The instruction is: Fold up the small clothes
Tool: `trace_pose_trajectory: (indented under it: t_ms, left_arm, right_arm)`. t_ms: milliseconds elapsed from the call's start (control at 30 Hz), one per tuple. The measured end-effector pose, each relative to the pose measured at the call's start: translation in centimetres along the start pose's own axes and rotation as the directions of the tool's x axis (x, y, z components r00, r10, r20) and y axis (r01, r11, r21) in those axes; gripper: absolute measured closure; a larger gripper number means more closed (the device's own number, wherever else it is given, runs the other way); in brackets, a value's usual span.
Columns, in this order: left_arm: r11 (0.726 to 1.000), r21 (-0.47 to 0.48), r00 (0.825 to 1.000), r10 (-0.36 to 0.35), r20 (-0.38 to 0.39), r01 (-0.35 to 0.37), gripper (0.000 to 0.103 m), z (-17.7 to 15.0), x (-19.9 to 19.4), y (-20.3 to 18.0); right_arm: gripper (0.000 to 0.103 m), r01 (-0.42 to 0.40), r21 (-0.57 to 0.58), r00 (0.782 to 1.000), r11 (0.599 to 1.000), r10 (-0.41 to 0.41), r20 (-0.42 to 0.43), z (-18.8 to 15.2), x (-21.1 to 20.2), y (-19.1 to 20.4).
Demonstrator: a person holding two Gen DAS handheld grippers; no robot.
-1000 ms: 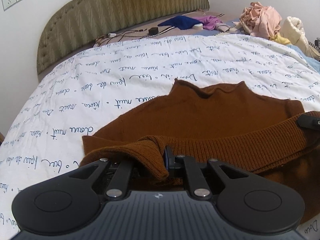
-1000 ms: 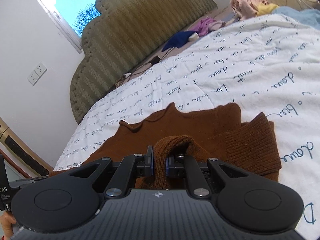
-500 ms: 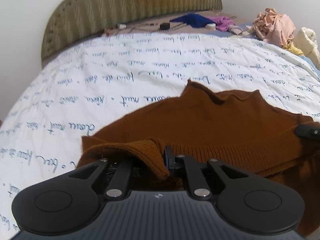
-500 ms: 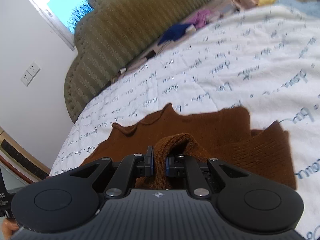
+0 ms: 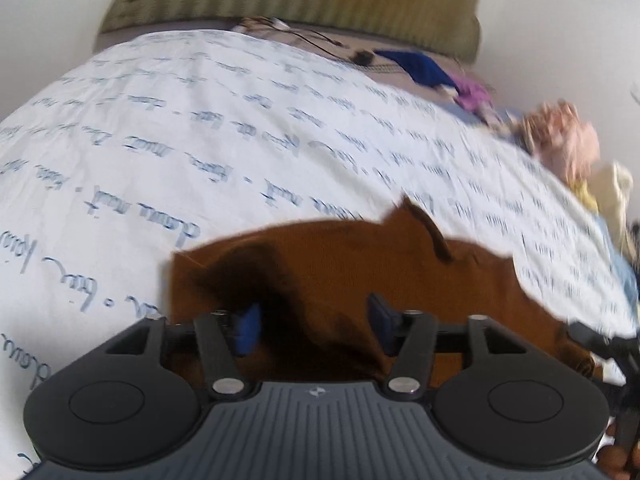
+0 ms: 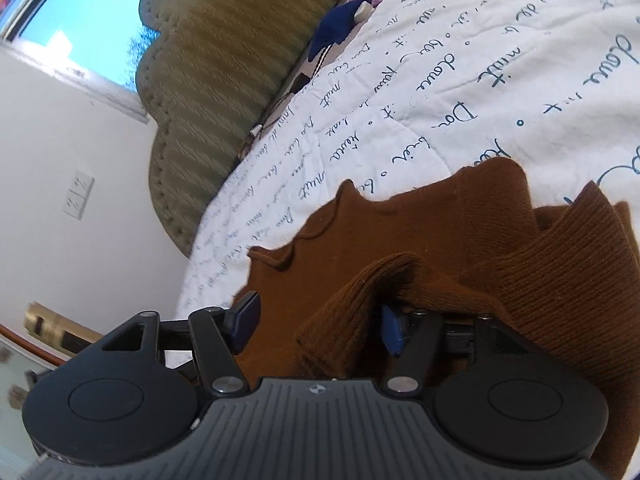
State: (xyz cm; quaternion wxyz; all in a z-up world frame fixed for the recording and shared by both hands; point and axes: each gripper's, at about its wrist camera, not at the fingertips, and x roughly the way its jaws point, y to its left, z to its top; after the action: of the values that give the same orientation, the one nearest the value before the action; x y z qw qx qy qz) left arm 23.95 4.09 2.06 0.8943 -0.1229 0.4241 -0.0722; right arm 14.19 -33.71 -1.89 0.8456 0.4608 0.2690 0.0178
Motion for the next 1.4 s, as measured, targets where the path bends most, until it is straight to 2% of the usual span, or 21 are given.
trace_pose_trajectory:
  t_ms: [133,333,433,600,667,733,800,867,1000,1133,1233,1400]
  left_arm:
    - [0.999,-0.04,0.999,0.031,0.025,-0.03,0.046,0.8,-0.4,1.2]
    - [0.995,-0.079,0.997,0.061,0.042,-0.058,0.046,1.1,-1.0,2.8]
    - [0.992,-0.084,0.993,0.096,0.065,-0.09,0.046,1.2,-1.6,3.5]
    - [0.986,-0.053,0.984,0.161,0.076,-0.158,0.046,1.1,-2.1,4.1]
    - [0.984,-0.001,0.981,0.179,0.069,-0.179,0.046,0.6,-1.9,3.8]
    - [0.971,0.068,0.972,0.227,0.057,-0.231,0.046,0.0,-1.3,3.3]
    - [0.956,0.104,0.962,0.268,0.055,-0.273,0.046,-0.5,-0.8,3.2]
    - [0.958,0.111,0.964,0.259,0.055,-0.264,0.046,-0.9,-0.9,3.4]
    - [0.955,0.123,0.963,0.264,0.058,-0.269,0.046,-1.3,-1.1,3.4]
    - [0.952,0.133,0.961,0.271,0.055,-0.276,0.046,-1.7,-1.2,3.2]
    - [0.947,0.143,0.958,0.282,0.051,-0.286,0.046,-1.9,-1.0,3.2]
    - [0.948,0.141,0.958,0.283,0.044,-0.287,0.045,-2.1,-1.0,3.3]
  right_arm:
    - [0.036,-0.021,0.028,0.999,0.999,0.02,0.039,0.5,-0.4,-0.3]
    - [0.033,0.02,0.046,0.993,0.999,-0.026,0.113,1.0,-0.9,-1.0]
    - [0.033,0.072,-0.013,0.99,0.997,-0.07,0.123,0.6,-1.1,-0.3]
    - [0.025,0.089,-0.161,0.994,0.983,-0.076,0.082,-1.0,-0.9,2.1]
    - [0.022,0.098,-0.225,0.995,0.969,-0.088,0.053,-1.7,-0.4,3.0]
    - [0.019,0.152,-0.284,0.988,0.947,-0.145,0.045,-2.2,0.1,3.5]
    - [0.019,0.249,-0.331,0.968,0.91,-0.24,0.07,-2.7,0.3,3.7]
    - [0.019,0.307,-0.384,0.952,0.871,-0.287,0.11,-3.4,-0.1,4.4]
    - [0.013,0.274,-0.453,0.962,0.849,-0.249,0.114,-5.1,-1.3,5.9]
    - [0.013,0.269,-0.519,0.962,0.811,-0.251,0.105,-7.1,-1.8,7.3]
    - [0.011,0.238,-0.531,0.969,0.813,-0.237,0.072,-8.1,-1.9,7.7]
    - [0.01,0.267,-0.527,0.958,0.807,-0.28,0.056,-8.6,-1.2,6.9]
